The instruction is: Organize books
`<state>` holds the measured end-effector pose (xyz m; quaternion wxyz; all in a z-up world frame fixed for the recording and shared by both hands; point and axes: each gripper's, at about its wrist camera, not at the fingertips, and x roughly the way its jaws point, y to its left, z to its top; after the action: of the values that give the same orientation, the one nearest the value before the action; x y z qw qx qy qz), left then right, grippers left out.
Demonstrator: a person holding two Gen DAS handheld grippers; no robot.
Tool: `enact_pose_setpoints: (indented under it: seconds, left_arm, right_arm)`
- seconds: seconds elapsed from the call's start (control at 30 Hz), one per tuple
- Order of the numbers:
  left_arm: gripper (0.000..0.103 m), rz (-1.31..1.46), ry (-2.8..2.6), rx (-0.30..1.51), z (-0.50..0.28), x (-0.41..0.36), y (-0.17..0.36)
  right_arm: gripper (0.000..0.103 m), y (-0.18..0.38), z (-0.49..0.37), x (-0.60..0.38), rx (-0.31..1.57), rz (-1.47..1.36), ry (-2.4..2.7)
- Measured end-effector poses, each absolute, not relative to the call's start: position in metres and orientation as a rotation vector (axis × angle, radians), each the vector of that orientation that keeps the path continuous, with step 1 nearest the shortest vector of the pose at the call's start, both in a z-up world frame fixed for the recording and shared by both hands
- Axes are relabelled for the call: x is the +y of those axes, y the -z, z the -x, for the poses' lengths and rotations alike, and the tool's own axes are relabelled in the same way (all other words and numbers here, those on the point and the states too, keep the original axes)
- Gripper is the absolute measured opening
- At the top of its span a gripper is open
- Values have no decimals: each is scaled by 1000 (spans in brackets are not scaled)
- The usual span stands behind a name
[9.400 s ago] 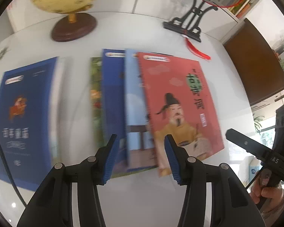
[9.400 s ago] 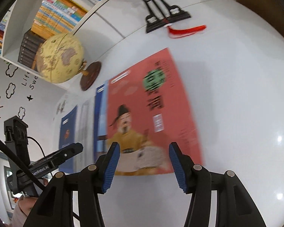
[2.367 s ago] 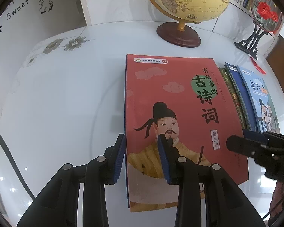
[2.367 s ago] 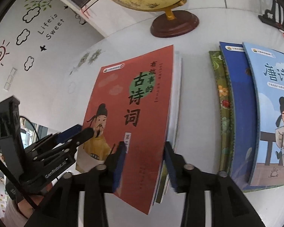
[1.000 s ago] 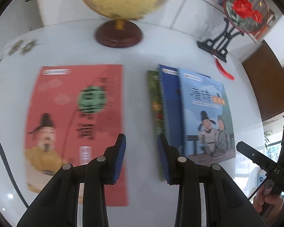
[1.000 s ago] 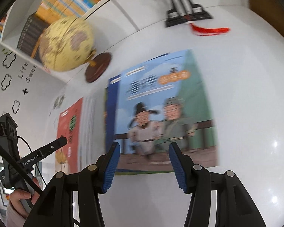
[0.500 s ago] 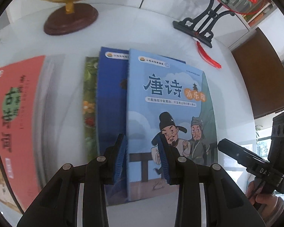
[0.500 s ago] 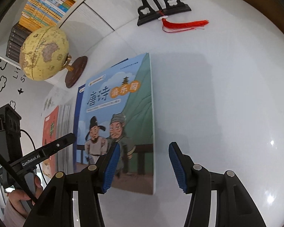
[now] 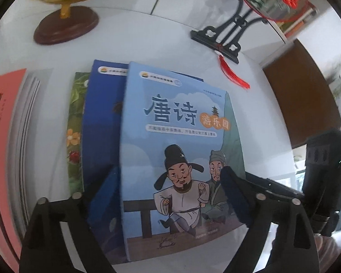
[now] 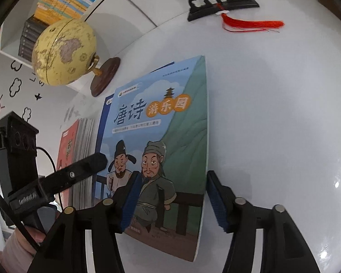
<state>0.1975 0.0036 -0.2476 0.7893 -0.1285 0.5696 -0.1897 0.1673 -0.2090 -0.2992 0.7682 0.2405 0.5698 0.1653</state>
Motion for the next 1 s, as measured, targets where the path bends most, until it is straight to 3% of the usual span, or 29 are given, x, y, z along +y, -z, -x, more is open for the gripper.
enact_pose_setpoints:
  seconds: [0.27,0.43,0.5,0.67,0.73,1.0]
  left_arm:
    - [89,287,411,1225,-196,-1,241]
    - [79,352,415,1127,-185,4,220]
    - [75,396,422,1106,-183,5,216]
    - [62,396,443,1096,-179,5,213]
    - [51,425,457,1075,-176,7,209]
    - [51,481,503,1075,-170,2,210]
  right_arm:
    - [57,296,-164,-211,1230,-542,-341]
    - [29,282,-158,-222,1178,-565,-355]
    - [25,277,-156,-224,1165,-586,-376]
    - [25,271,-149,-223,1148,-590,-376]
    - [25,272,-146,-224,1154,-594,-368]
    - [25,275,-140,-233,1180,-574,-325]
